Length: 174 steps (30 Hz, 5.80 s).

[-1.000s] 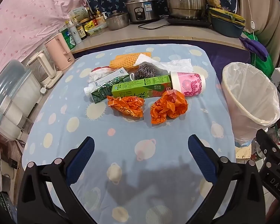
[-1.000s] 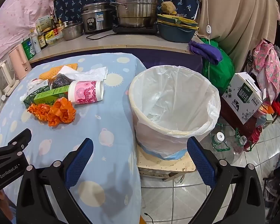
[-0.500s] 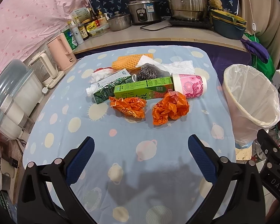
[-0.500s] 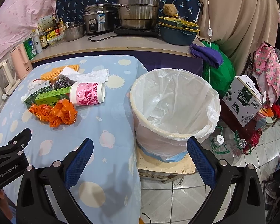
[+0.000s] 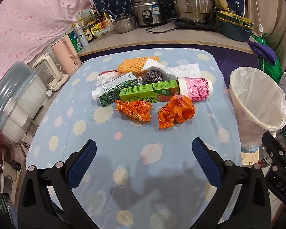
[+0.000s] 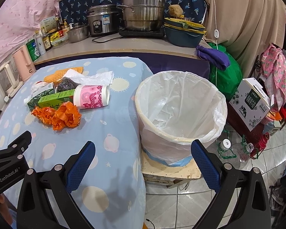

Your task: Collect trash

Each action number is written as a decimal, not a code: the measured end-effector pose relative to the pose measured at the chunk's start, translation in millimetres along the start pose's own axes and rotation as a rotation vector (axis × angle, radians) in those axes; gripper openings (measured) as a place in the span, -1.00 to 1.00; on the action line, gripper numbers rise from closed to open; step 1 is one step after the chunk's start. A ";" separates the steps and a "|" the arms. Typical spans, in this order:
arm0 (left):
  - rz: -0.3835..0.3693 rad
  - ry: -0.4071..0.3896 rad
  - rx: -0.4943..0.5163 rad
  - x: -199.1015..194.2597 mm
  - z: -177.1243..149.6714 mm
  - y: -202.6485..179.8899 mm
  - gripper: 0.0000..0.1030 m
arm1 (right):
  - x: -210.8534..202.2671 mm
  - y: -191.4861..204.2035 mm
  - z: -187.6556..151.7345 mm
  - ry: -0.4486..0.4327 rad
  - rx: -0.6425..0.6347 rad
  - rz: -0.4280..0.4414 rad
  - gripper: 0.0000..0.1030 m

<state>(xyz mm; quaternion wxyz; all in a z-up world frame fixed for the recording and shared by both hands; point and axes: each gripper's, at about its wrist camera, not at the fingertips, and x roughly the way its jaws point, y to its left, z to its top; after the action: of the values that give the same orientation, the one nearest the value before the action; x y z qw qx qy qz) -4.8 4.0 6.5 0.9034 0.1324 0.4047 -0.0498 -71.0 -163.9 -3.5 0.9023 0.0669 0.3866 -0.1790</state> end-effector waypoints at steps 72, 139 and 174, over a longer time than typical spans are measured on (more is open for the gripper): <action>-0.004 0.010 -0.008 -0.1 -5.4 -6.5 0.86 | 3.9 -0.2 -5.6 0.008 -0.009 -0.007 0.87; -0.220 0.161 -0.269 154.8 48.2 67.0 -0.08 | 124.1 77.0 93.2 0.118 0.037 0.129 0.59; -0.456 -0.089 0.048 -7.9 87.9 -71.8 -0.31 | 95.5 -113.8 65.6 0.015 0.284 -0.157 0.59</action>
<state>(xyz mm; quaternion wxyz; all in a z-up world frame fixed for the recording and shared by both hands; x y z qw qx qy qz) 39.0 -89.7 54.2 0.8823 0.0566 0.3825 -0.2683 -8.6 -312.2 -25.0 0.8640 0.1647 0.3683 -0.3012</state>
